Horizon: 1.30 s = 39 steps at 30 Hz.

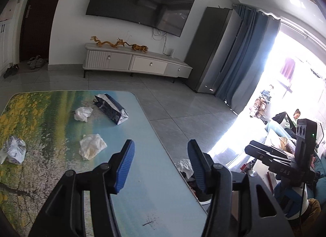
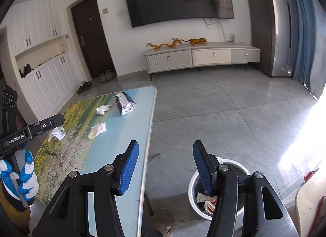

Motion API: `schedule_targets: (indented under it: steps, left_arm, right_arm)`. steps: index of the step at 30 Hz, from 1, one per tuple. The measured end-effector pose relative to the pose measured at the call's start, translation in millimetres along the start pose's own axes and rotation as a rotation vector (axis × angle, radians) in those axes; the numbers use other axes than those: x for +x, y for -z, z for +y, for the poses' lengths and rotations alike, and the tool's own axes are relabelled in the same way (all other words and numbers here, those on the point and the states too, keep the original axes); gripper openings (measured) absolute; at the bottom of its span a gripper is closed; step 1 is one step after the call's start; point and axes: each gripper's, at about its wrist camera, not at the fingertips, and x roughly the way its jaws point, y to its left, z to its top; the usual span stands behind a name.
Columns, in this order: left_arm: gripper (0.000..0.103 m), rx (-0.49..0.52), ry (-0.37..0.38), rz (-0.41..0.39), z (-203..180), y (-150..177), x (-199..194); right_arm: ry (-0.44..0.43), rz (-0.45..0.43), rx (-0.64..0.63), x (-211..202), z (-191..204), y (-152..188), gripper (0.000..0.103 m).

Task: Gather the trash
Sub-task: 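Pull both open tools back from the bin over the table trash, then grasp the white printed snack bag with the left tool while the right tool grasps a white tissue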

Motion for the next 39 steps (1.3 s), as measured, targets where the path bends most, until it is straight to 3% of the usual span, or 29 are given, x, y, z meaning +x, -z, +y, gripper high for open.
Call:
schedule_targets:
  steps: [8, 18, 23, 33, 39]
  left_arm:
    - [0.056, -0.064, -0.225, -0.065, 96.7, 10.5, -71.3]
    - [0.056, -0.201, -0.492, -0.05, 217.2, 42.4, -131.5]
    - [0.057, -0.219, -0.509, 0.005, 245.2, 47.4, -106.4]
    - [0.057, -0.044, -0.502, 0.095, 251.2, 25.7, -17.6]
    - [0.058, -0.052, -0.51, 0.149, 271.6, 25.5, 10.2]
  right_arm:
    - [-0.115, 0.009, -0.086, 24.7, 54.6, -20.7, 0.058]
    - [-0.267, 0.124, -0.186, 101.5, 131.0, -21.7, 0.058]
    - [-0.302, 0.189, -0.224, 146.3, 160.4, -19.7, 0.058]
    - [-0.307, 0.27, -0.272, 224.9, 195.9, -26.3, 0.06]
    - [-0.293, 0.301, -0.277, 259.3, 202.4, -28.2, 0.061]
